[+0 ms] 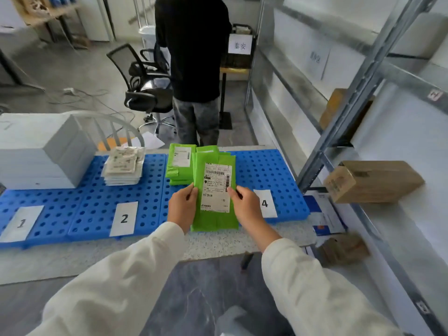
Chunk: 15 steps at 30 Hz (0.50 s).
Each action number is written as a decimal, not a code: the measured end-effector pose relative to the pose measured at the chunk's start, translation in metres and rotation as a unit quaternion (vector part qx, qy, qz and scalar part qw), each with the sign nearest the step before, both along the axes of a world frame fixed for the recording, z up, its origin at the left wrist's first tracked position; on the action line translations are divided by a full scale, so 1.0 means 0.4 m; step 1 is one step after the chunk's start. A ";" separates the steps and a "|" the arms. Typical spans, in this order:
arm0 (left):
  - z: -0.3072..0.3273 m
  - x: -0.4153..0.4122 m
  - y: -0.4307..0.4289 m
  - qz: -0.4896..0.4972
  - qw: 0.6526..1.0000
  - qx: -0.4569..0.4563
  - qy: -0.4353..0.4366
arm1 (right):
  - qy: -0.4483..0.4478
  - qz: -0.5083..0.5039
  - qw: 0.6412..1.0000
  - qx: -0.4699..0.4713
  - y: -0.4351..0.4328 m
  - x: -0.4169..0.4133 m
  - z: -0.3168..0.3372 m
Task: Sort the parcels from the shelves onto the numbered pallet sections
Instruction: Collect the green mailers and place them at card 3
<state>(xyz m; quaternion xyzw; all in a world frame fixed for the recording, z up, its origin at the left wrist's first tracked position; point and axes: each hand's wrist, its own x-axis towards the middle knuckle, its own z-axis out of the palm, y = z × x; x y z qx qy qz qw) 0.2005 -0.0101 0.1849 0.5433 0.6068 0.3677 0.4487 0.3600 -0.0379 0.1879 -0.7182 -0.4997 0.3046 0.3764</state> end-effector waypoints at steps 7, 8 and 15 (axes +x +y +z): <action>0.013 0.038 0.196 0.087 0.996 -0.002 0.019 | 0.032 0.084 0.996 0.012 0.253 0.044 -0.004; 0.011 0.038 0.224 0.094 0.995 0.003 0.029 | 0.035 0.093 0.995 0.016 0.286 0.045 -0.007; -0.036 0.021 0.387 0.125 0.991 0.007 0.056 | 0.022 0.112 0.993 -0.013 0.485 0.017 -0.062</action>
